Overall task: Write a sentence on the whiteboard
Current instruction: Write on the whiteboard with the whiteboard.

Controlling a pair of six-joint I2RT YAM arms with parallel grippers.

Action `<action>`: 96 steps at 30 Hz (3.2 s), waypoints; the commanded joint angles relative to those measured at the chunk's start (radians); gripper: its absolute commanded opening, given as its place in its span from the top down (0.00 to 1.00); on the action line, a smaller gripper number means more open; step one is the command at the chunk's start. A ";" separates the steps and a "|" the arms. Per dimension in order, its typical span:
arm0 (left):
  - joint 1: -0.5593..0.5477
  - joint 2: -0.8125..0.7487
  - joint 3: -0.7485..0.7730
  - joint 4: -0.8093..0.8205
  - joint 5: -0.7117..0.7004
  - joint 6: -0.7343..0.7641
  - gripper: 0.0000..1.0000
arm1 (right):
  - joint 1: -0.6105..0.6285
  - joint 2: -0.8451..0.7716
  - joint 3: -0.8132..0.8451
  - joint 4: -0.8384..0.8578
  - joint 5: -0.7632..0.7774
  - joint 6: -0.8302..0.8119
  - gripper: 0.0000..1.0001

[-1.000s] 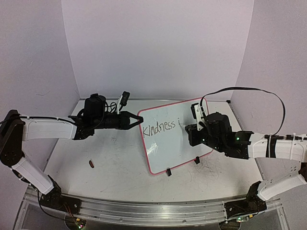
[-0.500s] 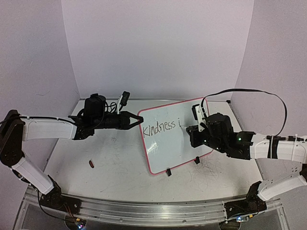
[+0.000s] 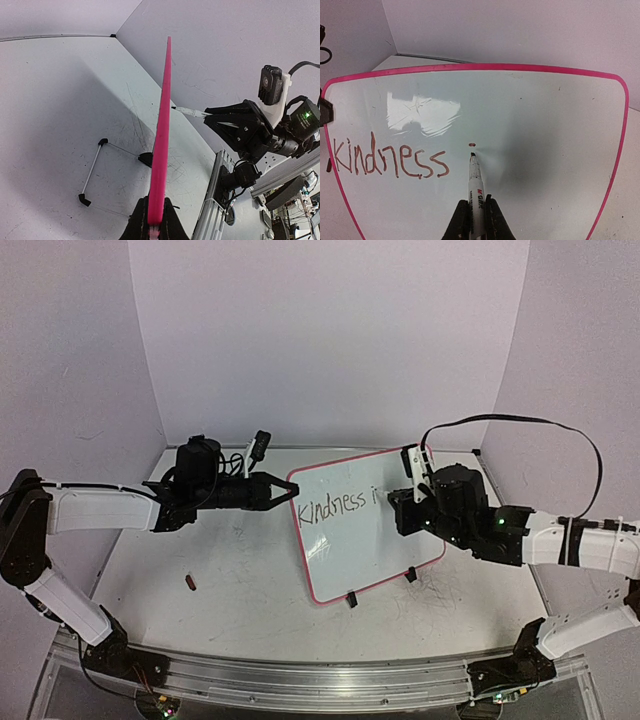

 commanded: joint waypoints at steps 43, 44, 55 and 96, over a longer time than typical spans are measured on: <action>-0.008 -0.002 0.021 -0.001 0.011 -0.024 1.00 | -0.008 -0.013 -0.066 -0.027 -0.014 0.039 1.00; -0.008 -0.001 0.022 -0.001 0.012 -0.025 1.00 | -0.008 -0.012 -0.064 -0.027 -0.016 0.038 1.00; -0.008 -0.002 0.024 -0.001 0.011 -0.027 1.00 | -0.009 -0.005 -0.054 0.005 -0.011 0.023 1.00; -0.012 -0.015 0.015 -0.001 0.005 -0.028 1.00 | -0.008 0.029 0.004 0.025 0.110 0.029 1.00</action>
